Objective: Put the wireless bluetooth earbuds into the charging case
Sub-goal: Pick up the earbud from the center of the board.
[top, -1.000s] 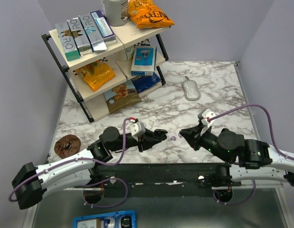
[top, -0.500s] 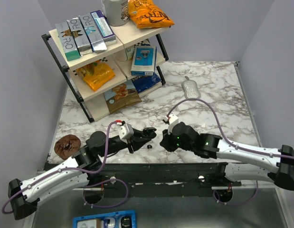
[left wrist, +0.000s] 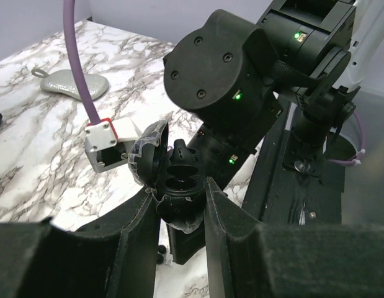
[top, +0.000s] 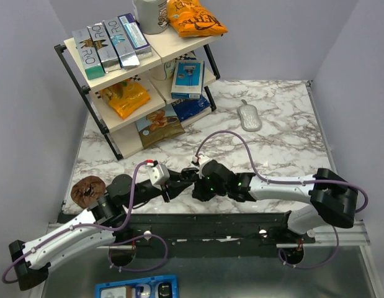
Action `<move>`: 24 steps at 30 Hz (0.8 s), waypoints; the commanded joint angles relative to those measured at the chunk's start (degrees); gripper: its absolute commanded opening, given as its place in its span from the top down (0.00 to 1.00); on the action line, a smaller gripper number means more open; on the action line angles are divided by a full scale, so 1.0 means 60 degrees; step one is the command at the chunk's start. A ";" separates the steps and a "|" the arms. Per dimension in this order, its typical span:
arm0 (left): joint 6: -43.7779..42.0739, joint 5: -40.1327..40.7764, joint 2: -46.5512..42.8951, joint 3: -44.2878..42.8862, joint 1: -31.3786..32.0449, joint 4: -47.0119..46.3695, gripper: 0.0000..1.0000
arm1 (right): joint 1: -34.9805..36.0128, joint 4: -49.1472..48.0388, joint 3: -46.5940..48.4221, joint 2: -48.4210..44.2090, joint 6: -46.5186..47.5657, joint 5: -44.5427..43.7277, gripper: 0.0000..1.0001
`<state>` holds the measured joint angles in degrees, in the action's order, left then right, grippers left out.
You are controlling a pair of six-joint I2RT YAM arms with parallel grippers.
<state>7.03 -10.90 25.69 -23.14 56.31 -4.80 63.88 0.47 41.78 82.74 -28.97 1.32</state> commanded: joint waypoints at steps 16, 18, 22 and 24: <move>-0.0160 0.0161 -0.0078 -0.0246 -0.0025 0.0185 1.00 | -0.1198 -0.0577 0.0185 0.1400 -0.0459 0.0556 0.60; -0.0160 0.0132 -0.0092 -0.0216 -0.0025 0.0170 1.00 | -0.1227 -0.0562 0.0156 0.1473 -0.0532 0.0585 0.58; -0.0160 0.0146 -0.0136 -0.0158 -0.0040 0.0126 1.00 | -0.1227 -0.0562 0.0112 0.1517 -0.0635 0.0527 0.55; -0.0160 0.0146 -0.0151 -0.0129 -0.0025 0.0097 1.00 | -0.1256 -0.0547 0.0126 0.1591 -0.0664 0.0541 0.56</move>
<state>6.63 -10.90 25.23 -23.14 56.31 -3.70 56.88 -2.96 41.89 91.13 -31.75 3.92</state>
